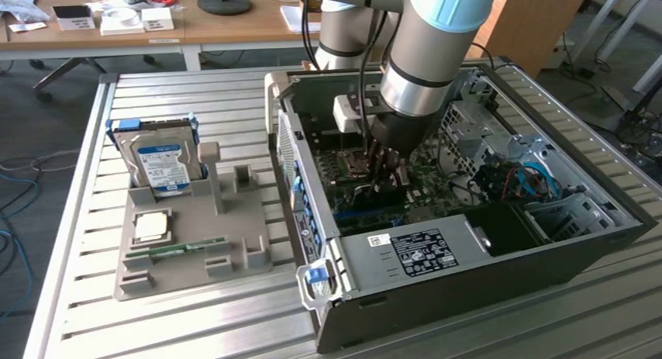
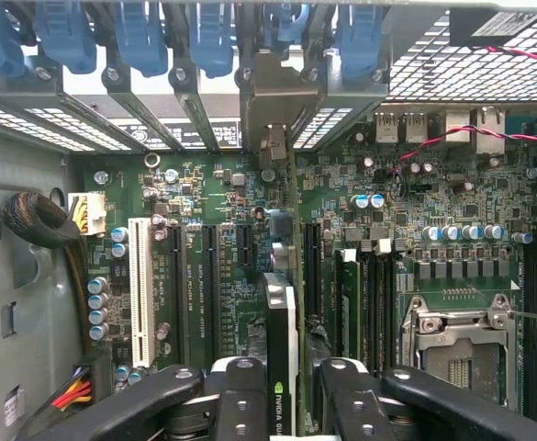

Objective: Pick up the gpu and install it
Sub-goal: 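Insert the gpu into the slot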

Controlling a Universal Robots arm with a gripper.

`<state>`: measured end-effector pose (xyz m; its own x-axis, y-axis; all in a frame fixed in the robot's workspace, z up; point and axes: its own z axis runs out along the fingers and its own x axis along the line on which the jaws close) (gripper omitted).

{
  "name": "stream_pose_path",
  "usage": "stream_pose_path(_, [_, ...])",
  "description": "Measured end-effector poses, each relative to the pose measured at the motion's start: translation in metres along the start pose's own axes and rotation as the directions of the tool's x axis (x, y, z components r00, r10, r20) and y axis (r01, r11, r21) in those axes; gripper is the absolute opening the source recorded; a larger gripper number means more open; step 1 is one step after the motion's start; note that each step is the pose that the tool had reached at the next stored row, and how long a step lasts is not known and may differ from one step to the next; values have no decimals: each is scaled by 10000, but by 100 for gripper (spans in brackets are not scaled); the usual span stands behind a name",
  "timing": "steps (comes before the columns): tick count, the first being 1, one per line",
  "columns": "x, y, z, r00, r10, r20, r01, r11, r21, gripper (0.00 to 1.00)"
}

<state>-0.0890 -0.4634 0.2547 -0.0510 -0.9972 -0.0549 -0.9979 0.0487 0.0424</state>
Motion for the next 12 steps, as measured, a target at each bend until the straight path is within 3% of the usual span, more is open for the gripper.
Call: stream_pose_path(12, [0, 0, 1, 10000, 0, 2, 0, 10000, 1, 27])
